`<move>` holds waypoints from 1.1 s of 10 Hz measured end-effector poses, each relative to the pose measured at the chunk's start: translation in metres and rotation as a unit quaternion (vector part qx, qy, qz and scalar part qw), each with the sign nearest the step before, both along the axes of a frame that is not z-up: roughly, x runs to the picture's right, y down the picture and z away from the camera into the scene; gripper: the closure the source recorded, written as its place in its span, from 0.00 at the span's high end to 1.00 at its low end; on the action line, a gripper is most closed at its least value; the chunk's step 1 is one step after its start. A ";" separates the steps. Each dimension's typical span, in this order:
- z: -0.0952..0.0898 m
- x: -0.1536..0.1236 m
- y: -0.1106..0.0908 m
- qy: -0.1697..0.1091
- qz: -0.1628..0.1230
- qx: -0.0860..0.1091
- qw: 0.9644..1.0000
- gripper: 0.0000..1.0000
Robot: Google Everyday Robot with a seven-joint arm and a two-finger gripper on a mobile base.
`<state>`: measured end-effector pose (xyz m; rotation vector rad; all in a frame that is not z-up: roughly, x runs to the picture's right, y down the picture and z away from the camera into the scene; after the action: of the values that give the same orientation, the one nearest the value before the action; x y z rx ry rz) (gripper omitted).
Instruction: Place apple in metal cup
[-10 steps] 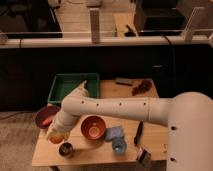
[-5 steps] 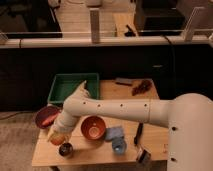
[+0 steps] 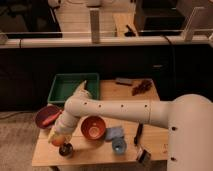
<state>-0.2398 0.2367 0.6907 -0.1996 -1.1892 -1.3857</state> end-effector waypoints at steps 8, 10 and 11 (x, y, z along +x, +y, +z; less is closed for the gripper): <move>-0.005 0.004 -0.004 -0.032 -0.023 -0.006 0.999 0.00; -0.004 0.002 -0.003 -0.049 -0.048 -0.024 0.997 0.00; -0.003 0.003 -0.003 -0.055 -0.056 -0.029 0.996 0.00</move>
<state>-0.2369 0.2336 0.6876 -0.2365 -1.3279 -1.4756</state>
